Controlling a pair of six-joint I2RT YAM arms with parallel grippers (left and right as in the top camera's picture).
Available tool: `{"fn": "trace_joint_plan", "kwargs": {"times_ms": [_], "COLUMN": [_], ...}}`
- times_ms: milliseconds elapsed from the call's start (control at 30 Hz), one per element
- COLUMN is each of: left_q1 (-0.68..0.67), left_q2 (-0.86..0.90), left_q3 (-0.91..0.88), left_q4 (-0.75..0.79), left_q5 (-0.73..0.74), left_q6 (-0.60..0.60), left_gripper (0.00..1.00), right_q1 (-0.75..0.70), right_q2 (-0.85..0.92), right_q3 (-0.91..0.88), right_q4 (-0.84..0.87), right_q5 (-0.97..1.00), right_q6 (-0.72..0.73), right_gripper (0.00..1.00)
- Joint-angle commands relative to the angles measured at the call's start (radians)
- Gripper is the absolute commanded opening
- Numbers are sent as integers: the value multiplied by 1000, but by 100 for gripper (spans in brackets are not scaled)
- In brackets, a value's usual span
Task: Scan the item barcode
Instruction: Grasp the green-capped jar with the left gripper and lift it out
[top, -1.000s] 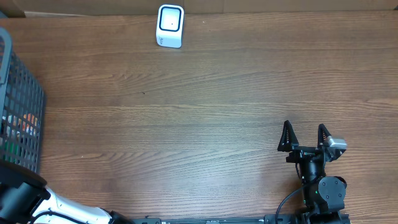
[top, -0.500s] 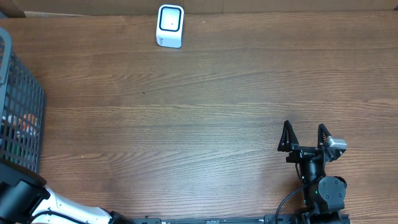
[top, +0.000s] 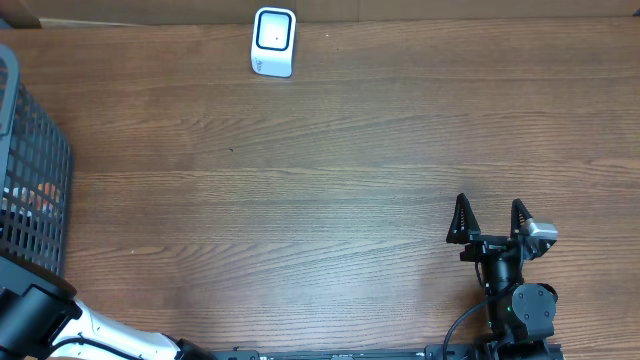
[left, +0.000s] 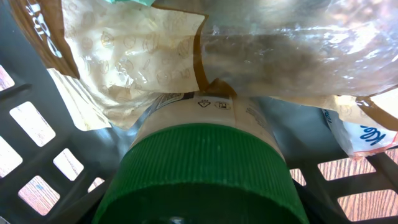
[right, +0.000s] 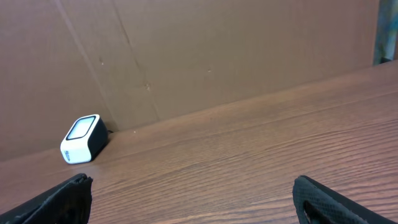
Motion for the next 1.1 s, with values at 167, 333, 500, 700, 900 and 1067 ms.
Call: {"fn": "trace_joint_plan", "kwargs": {"times_ms": [167,333,500,700,900,1067], "left_q1": [-19,-48,-103,-233,-521,-826], "left_q2": [-3,-22,-69,-185,-303,-298], "left_q3": [215,521,812,995,1002,944], "left_q4": [-147,-278,-334,-337,-403,-422], "left_q5": [31,59,111,155,167,183], "left_q6": [5,5,0,-6,36,75], "left_gripper": [42,40,38,38,38,38], "right_q1": [4,4,4,4,4,4], "right_q2": [-7,-7,-7,-7,-7,-7], "right_q3": [-10,-10,-10,-10,-10,-10], "right_q4": [5,5,5,5,5,5], "right_q5": [6,6,6,6,6,6], "right_q6": [-3,-3,-3,-3,-3,-3], "right_gripper": [100,100,100,100,100,100]}}
